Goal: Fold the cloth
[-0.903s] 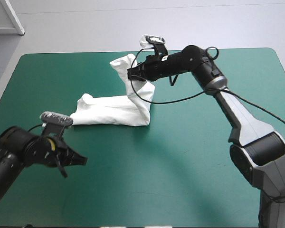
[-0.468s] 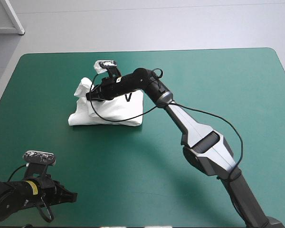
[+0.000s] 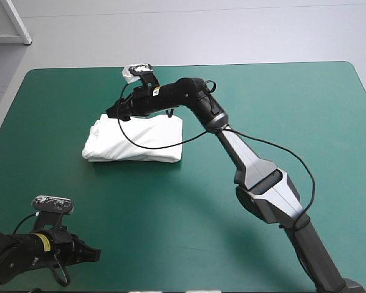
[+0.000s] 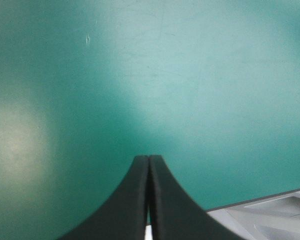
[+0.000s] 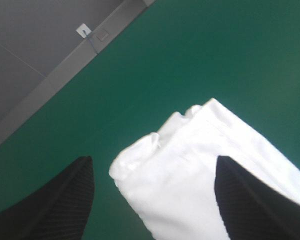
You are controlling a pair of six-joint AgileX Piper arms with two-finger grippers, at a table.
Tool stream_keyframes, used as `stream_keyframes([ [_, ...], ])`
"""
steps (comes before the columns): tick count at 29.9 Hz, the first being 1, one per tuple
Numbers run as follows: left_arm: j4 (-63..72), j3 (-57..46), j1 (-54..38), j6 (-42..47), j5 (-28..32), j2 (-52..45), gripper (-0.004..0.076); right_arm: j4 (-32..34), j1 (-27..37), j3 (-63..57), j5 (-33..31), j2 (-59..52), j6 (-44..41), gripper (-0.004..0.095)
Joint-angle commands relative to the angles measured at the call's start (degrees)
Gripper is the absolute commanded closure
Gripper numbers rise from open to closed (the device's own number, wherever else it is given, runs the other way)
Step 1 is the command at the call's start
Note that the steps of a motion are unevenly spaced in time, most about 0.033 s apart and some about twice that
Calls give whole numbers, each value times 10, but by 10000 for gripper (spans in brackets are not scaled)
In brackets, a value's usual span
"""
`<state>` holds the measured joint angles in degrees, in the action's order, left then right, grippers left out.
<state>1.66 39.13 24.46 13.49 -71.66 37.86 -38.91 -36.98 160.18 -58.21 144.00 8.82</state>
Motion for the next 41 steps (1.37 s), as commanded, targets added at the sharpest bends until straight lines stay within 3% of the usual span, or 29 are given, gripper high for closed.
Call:
stream_keyframes([
  [1,23,13,-1,5,-23,0,732,55,23,44,-70,-62,-50,299],
  [3,27,13,-1,5,-23,0,732,109,32,56,-135,-64,-80,299],
  [10,12,13,1,5,-23,0,732,109,44,32,-136,-80,-127,302],
  [18,11,13,1,5,-23,0,732,201,44,-239,-132,-175,-99,304],
  [23,15,13,1,5,-23,0,732,194,44,-327,-95,-170,-88,304],
  [30,17,13,1,5,-23,0,732,132,44,-337,-31,-126,-73,312],
  [33,15,13,1,5,-23,0,732,123,43,-337,-30,-121,-65,449],
  [38,15,13,1,5,-23,0,732,128,44,-337,-30,-132,-45,896],
  [41,15,13,1,5,-23,0,732,152,44,-337,-30,-147,-45,923],
])
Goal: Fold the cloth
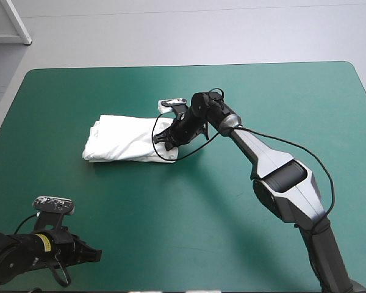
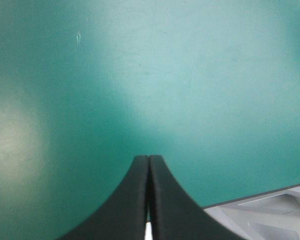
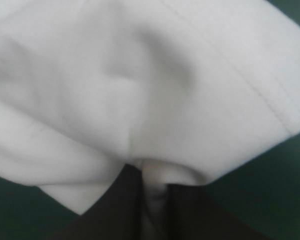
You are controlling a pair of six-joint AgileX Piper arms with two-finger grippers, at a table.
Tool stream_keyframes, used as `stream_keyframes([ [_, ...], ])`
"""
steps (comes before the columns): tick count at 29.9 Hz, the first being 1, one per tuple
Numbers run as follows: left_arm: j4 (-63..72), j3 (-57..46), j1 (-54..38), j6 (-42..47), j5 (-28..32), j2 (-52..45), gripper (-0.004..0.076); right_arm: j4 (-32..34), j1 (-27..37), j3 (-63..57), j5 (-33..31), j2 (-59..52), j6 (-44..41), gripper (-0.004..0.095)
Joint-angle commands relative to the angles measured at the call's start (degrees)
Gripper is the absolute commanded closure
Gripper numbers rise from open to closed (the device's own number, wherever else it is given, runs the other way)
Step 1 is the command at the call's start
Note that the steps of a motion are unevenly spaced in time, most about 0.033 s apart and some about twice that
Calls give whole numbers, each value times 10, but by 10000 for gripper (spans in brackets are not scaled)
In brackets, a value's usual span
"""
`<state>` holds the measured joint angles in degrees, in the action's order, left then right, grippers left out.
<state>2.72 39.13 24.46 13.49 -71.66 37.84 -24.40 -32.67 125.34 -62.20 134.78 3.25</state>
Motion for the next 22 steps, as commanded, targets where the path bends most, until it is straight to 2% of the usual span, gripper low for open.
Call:
stream_keyframes([
  [1,3,13,1,5,-23,0,732,18,2,12,10,-61,11,927],
  [7,-2,13,1,0,-23,0,732,129,23,36,-18,-97,1,927],
  [13,-20,13,1,-2,-23,0,732,256,82,56,-59,-106,-39,927],
  [17,-23,13,1,-2,-23,0,732,291,147,56,-90,-106,-40,927],
  [22,-23,13,1,-8,-23,0,732,299,245,56,-92,-106,-46,927],
])
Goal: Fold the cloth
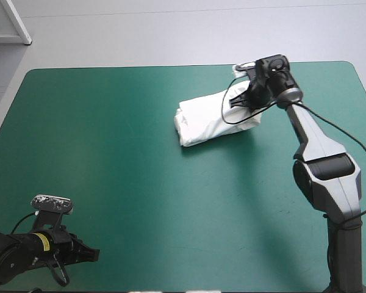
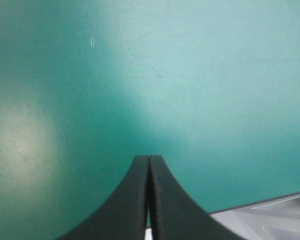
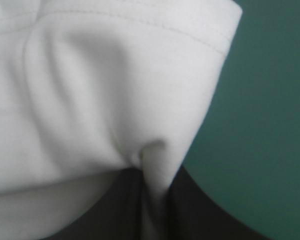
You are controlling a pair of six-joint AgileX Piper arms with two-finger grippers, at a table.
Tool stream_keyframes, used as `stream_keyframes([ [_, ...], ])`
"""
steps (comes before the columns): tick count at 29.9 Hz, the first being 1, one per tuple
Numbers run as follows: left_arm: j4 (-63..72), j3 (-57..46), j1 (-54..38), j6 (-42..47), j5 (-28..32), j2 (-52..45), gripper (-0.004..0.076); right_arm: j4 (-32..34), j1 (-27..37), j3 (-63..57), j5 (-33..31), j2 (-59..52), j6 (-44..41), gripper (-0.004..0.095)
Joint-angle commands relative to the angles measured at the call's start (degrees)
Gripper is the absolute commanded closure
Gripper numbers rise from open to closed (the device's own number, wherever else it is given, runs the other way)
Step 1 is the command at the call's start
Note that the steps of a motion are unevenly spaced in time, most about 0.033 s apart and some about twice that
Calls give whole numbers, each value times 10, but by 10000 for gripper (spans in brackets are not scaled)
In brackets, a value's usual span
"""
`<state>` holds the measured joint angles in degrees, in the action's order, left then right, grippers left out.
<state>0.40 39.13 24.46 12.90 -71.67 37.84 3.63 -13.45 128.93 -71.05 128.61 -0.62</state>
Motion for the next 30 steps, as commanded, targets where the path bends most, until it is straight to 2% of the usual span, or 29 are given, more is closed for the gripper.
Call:
stream_keyframes([
  [1,0,13,1,-8,-23,0,732,14,70,20,-4,-45,-10,927],
  [4,0,13,1,-9,-23,0,732,-16,133,20,-4,-45,-13,927],
  [8,0,13,1,-13,-23,0,732,-36,189,20,-4,-45,0,926],
  [10,0,13,1,-13,-23,0,732,-52,208,20,-4,-45,2,892],
  [12,3,13,1,-13,-23,0,732,-83,223,20,-4,-45,12,756],
  [16,5,13,1,-13,-23,0,732,-102,240,20,-2,-45,17,306],
  [17,3,13,1,-13,-23,0,732,-105,243,20,-2,-45,17,221],
  [19,-1,13,1,-13,-23,0,732,-104,246,20,-4,-45,6,156],
  [25,-8,13,1,-34,-21,0,732,-128,254,18,-5,-71,-7,258],
  [27,-20,13,1,-35,-15,0,732,-134,254,14,-5,-92,-7,343],
  [30,-51,13,1,-35,3,0,732,-156,251,-18,-5,-142,1,589],
])
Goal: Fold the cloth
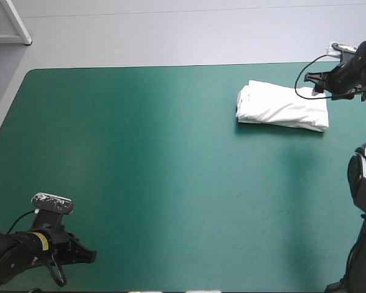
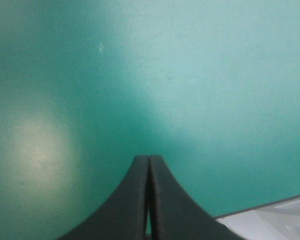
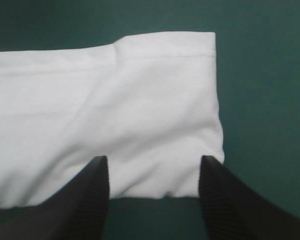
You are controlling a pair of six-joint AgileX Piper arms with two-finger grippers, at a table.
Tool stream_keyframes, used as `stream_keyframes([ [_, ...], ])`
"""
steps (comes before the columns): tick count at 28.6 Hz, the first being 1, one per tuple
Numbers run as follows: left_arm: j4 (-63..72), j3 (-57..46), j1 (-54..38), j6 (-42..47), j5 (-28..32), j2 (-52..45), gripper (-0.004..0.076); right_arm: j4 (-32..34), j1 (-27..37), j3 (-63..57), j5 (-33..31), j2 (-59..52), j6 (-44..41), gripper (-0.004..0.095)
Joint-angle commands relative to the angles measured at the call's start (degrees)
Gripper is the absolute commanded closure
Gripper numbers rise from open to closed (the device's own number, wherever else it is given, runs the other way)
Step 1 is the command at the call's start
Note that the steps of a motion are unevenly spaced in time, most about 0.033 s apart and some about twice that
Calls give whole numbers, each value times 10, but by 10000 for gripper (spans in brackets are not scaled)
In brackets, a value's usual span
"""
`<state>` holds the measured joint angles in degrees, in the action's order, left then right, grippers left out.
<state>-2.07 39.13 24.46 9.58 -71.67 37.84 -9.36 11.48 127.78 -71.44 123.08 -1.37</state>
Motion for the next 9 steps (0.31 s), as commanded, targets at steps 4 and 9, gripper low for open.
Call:
stream_keyframes([
  [4,-68,13,1,-2,72,0,732,-19,-30,-135,2,-201,49,913],
  [9,-104,13,1,-3,190,0,732,24,-105,-354,116,-369,57,913],
])
